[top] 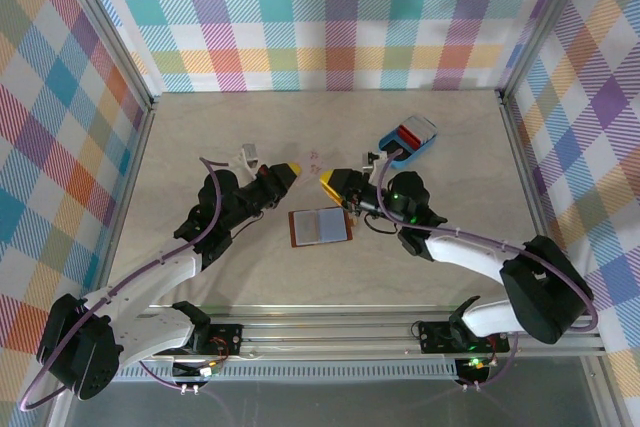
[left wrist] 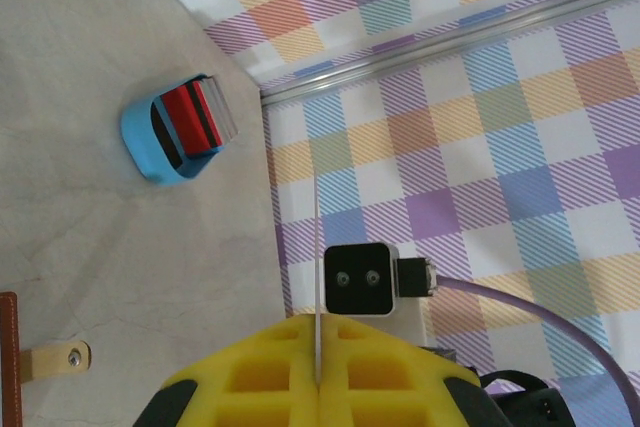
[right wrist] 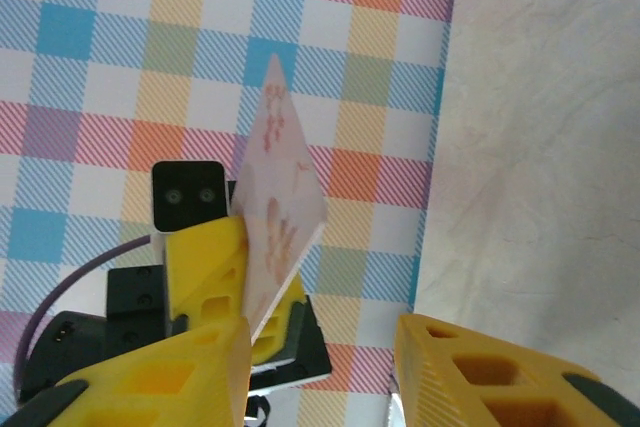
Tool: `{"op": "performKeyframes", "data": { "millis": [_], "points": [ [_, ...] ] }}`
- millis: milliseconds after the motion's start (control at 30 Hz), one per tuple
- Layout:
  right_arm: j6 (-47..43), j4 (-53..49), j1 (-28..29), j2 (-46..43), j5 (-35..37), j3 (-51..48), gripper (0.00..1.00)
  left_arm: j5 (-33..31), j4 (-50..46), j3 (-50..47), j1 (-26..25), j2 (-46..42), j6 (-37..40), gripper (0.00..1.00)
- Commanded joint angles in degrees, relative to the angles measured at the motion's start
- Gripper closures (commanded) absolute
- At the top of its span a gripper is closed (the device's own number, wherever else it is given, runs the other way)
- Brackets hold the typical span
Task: Put the credit cards into the card holder
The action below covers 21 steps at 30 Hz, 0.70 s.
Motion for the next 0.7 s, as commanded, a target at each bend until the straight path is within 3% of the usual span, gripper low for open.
{"op": "performKeyframes", "data": {
  "millis": [0, 300, 667],
  "points": [
    [0.9, 6.0, 0.5, 0.5, -0.9, 2.1, 0.57, 0.9, 2.7, 0.4, -0.8, 0.2, -0.8, 1.0],
    [1.5, 5.8, 0.7, 2.8, -1.0, 4.6, 0.66, 2.2, 5.9, 0.4, -1.0, 1.8, -2.6, 1.0],
    [3.6, 7.1, 0.7, 3.4, -0.8, 3.8, 0.63, 1.7, 7.6, -0.2, -1.1, 1.9, -1.6, 1.0]
  ]
}}
